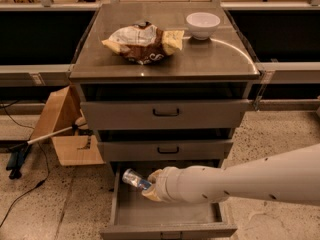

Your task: Pick redbull can from bottom drawer and place on counter

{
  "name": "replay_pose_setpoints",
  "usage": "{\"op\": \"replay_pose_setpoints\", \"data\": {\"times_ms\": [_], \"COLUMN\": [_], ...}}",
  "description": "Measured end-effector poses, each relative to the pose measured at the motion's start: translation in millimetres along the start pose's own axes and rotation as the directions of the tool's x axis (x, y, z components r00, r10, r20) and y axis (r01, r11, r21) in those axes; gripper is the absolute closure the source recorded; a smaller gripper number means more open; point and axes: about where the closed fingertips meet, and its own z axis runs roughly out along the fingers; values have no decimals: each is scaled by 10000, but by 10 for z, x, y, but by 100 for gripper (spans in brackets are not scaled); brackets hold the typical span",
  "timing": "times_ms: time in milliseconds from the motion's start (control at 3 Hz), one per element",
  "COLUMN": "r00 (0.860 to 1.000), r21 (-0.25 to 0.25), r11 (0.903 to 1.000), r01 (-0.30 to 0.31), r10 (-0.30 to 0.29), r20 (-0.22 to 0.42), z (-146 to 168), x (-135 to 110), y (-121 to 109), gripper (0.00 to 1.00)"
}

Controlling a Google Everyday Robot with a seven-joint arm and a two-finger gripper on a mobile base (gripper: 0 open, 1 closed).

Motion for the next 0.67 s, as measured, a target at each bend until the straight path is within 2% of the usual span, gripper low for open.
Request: {"op": "replay_pose_setpoints", "data": {"times_ms": [333, 667], "r00": [9990, 9965], "r21": [635, 1422], "r11": [9970, 9863], "r01": [435, 840], "r10": [-432, -834], "r20": [-60, -101], "z": [-254, -592], "x": [-219, -449], "y": [-109, -223], "gripper": [100, 100]}}
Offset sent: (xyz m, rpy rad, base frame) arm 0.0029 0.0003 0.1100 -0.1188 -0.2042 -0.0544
